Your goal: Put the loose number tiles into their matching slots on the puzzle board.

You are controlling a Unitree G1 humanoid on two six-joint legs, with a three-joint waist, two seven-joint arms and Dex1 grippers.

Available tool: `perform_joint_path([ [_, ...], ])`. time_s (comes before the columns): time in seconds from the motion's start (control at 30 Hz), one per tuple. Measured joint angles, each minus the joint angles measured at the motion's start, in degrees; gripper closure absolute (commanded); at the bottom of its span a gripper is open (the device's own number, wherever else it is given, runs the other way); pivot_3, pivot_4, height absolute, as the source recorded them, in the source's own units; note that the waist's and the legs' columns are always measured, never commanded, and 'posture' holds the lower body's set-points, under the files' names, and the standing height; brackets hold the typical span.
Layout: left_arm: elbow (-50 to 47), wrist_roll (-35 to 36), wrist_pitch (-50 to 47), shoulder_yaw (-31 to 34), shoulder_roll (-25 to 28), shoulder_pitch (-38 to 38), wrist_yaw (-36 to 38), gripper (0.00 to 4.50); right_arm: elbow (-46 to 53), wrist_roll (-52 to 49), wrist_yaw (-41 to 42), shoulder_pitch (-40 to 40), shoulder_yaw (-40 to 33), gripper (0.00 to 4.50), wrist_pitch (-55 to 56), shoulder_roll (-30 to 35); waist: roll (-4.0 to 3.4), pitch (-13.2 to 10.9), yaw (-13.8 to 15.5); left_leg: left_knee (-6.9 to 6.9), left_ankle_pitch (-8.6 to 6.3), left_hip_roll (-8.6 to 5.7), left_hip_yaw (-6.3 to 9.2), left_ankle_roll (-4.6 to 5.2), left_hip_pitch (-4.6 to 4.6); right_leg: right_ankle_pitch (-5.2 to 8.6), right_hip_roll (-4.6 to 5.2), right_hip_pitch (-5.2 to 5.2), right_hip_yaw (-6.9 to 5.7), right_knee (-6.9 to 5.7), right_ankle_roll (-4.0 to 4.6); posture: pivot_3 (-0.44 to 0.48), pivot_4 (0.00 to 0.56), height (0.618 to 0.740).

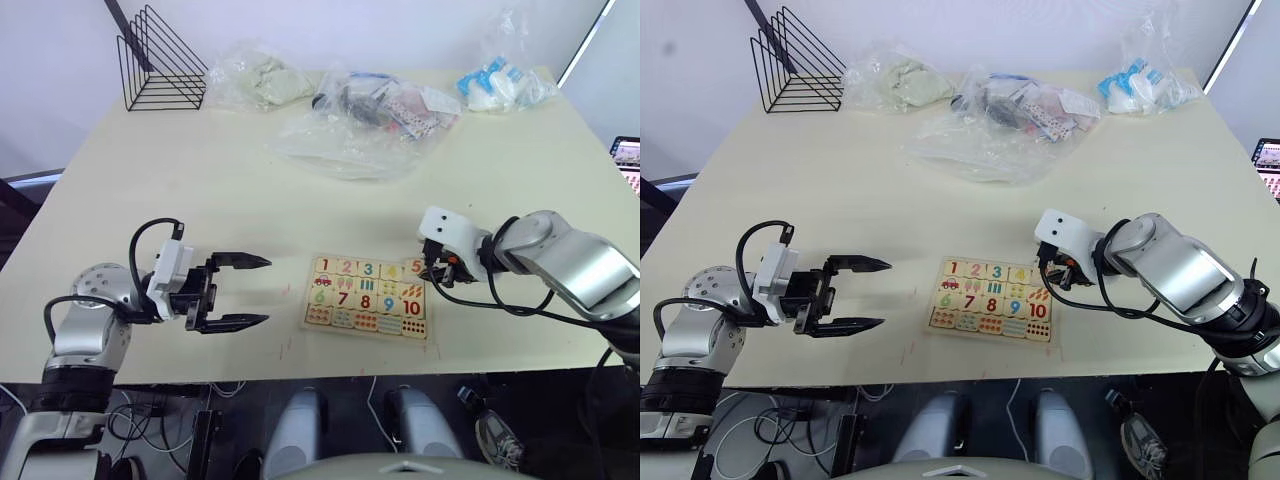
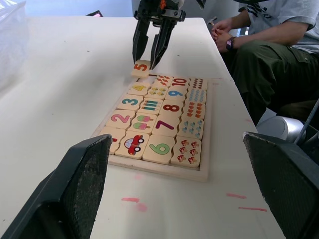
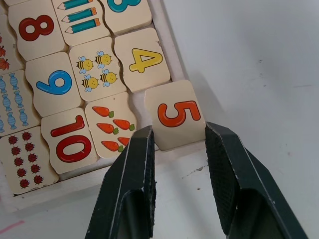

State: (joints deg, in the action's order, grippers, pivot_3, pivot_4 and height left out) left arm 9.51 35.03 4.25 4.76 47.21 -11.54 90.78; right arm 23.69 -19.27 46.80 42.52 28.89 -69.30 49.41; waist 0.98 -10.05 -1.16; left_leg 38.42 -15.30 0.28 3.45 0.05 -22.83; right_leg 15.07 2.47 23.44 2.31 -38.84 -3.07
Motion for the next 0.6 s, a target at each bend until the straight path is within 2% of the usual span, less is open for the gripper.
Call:
perform_joint_path([
  [0.6, 0.0, 0.0, -0.3, 1.0, 0.0, 0.6, 0.0, 0.00, 0.0, 0.3, 0.8, -0.4, 0.7, 3.59, -0.1, 0.0, -0.01, 0.0, 0.0, -0.01, 0.00, 0.00, 0.03, 0.00, 0.00, 0.00, 0.00, 0.01, 0.00, 0.00, 0.00, 0.000, 0.150, 0.740],
])
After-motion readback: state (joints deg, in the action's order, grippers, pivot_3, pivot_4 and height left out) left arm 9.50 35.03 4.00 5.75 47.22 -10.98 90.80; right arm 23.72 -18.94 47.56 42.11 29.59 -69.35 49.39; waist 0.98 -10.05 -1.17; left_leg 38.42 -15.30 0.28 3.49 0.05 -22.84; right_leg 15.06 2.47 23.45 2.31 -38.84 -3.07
